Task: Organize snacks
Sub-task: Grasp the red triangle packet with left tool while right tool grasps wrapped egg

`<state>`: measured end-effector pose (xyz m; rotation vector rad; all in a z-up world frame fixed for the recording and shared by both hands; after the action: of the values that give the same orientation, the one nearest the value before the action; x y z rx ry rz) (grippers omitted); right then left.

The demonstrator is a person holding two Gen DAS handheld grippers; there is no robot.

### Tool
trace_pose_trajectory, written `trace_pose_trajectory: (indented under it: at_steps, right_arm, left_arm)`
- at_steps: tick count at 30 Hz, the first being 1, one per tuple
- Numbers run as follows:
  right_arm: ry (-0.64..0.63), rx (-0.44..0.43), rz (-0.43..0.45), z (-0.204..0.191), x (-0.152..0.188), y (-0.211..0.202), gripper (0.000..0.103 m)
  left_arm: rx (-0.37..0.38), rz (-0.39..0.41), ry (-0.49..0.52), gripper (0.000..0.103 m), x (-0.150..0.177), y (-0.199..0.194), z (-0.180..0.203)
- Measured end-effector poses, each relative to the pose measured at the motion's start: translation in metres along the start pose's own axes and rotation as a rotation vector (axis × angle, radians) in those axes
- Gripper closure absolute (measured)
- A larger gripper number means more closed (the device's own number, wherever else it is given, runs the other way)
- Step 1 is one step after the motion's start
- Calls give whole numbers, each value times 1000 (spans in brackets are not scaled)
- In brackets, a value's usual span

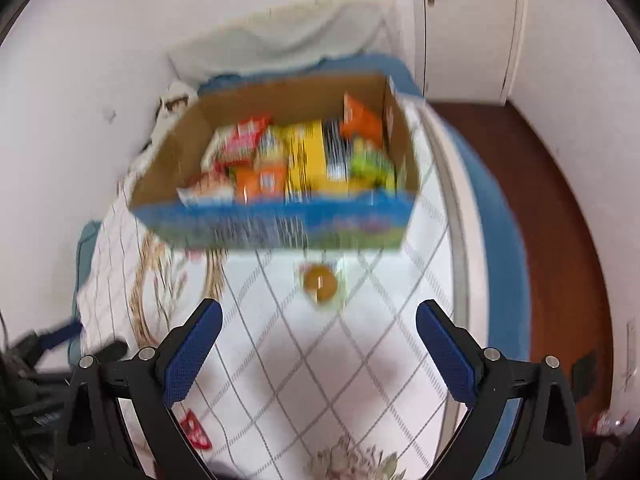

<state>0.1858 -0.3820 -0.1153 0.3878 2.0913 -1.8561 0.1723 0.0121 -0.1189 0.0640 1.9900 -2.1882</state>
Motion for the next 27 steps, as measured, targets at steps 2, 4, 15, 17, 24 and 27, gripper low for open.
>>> trace_pose_trajectory:
  at_steps: [2,4,15,17,24,27]
  right_arm:
    - [10,-26,-48,0,10,18,3]
    - [10,-45,-89,-3,21,34,3]
    - [15,-63,-121,1,18,79,3]
    - [19,-44,-95,6,6,86,4]
    - [20,-72,-77,10,-33,132,26]
    - [11,-78,-103,7,-40,153,40]
  left_arm:
    - [1,-128,-38,8,20,31,-16]
    - [9,-215,-80,8,37,55,-28]
    - [58,-393,-238,60,55,124,-43]
    - [60,-355,-221,60,42,118,-32]
    - [68,-229,-192,60,-26,110,8]
    - [47,-206,-152,60,-49,117,31]
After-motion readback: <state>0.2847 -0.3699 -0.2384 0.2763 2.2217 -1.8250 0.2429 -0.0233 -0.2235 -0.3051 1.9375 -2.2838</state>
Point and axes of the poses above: each gripper's, at about its wrist camera, not at the fingertips, and y roughly the way its jaws point, z to its right, x to its underside, the point moved 1 cm from there along y, roughly the way its jaws point, and after that the axes turned 11 degrees about -y, right-handed, at the moved point
